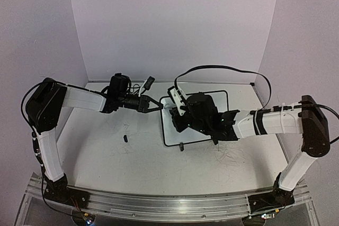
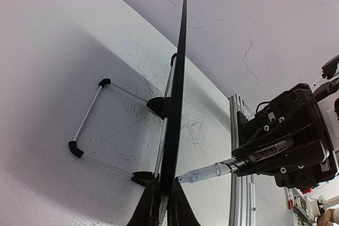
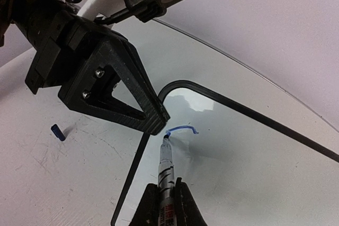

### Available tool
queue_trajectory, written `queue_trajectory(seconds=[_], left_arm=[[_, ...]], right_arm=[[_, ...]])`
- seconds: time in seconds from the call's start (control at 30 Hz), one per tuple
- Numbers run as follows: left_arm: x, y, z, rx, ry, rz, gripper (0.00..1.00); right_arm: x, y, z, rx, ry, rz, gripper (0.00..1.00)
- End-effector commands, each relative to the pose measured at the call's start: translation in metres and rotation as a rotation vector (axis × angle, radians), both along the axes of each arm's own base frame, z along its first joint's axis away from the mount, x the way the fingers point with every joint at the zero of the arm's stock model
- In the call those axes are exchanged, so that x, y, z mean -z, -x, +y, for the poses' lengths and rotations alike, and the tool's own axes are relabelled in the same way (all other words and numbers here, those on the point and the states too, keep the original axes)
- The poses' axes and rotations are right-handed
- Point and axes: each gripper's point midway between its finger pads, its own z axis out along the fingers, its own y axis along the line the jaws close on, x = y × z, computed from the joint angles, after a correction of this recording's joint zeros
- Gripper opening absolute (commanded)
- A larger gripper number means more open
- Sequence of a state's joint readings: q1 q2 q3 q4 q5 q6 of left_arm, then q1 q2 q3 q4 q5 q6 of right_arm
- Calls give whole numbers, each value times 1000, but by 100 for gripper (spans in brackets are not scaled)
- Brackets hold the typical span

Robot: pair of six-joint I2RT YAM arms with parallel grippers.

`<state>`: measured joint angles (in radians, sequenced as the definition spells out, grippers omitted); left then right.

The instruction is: Write a sentence on the whiteboard

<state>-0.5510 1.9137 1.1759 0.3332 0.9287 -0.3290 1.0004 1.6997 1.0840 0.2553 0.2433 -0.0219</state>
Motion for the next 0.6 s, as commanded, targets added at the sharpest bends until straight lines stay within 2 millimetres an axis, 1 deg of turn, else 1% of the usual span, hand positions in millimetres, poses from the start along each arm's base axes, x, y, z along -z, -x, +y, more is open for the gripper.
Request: queue_trajectory(seconds=[0.0,0.2,0.57], left_arm=[[-19,7,-1,30,35,-22,0],[-19,7,-1,31,36,-24,0],[-19,7,-1,31,35,-23,0]], right_arm=[[6,1,-5,16,22,19,0],[7,0,-7,24,30,21,0],[2,-4,-21,90,41,-7,0]])
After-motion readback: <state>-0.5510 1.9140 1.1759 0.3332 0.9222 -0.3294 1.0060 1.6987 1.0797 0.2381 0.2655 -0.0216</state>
